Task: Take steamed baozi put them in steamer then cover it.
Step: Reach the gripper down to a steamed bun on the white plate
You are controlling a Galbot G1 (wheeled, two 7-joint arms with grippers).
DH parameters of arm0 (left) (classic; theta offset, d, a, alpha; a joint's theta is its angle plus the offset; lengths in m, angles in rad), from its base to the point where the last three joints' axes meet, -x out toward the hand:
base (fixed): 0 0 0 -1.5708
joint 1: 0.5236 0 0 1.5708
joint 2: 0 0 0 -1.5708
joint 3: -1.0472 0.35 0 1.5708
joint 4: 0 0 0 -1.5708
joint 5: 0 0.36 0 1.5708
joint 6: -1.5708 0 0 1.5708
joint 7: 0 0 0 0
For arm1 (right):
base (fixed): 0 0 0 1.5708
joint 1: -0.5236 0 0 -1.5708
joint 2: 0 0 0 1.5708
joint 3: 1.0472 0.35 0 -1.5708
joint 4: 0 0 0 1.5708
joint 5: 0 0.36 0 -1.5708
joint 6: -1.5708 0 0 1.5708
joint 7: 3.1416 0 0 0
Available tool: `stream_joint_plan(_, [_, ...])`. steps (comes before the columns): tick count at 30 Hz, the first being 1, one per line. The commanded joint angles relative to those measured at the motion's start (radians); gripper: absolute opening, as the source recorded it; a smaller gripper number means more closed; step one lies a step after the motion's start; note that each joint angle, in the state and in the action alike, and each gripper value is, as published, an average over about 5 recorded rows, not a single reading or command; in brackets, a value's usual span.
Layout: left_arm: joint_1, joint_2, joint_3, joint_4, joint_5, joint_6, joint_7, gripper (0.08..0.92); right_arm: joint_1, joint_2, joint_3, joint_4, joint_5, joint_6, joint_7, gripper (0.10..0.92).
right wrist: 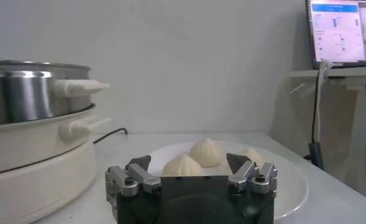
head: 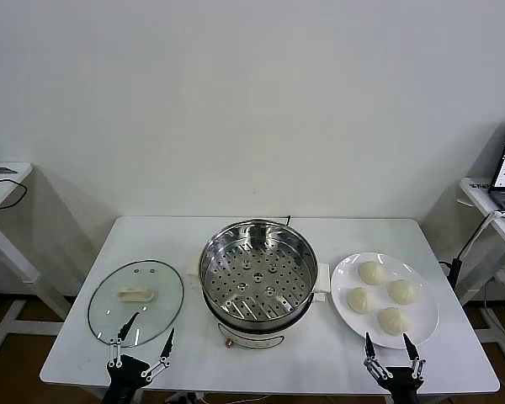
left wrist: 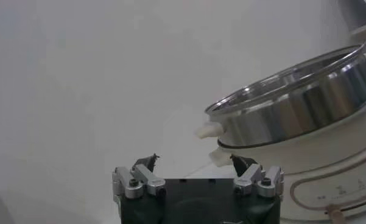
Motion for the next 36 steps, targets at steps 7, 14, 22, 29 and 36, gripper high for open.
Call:
stream_joint_plan(7, [0.015,0.001,0.014,-0.031,0.025,-0.008,-0.011,0.823,0.287,-0.094,0.043,-0.024,0.102,-0.257,0.115,0.823])
stream_joint_plan(14, [0.022,0.003,0.019,-0.052,0.011,0.003,-0.015,0.823,0.673,-0.272,-0.057,-0.203,0.323,-0.417,-0.016,0.823])
stream_joint_plan(22, [0.023,0.001,0.023,-0.065,-0.010,0.009,-0.014,0.823,1.081,-0.440,-0.389,-0.476,0.402,-0.548,-0.360,0.823])
stream_joint_plan(29, [0.026,-0.002,0.017,-0.072,-0.011,0.005,-0.015,0.823,1.389,-0.511,-0.701,-0.689,0.196,-0.591,-0.942,0.823])
stream_joint_plan(36, [0.025,-0.006,0.013,-0.063,-0.015,0.009,-0.021,0.823,1.676,-0.479,-0.963,-0.862,-0.134,-0.483,-1.455,0.823])
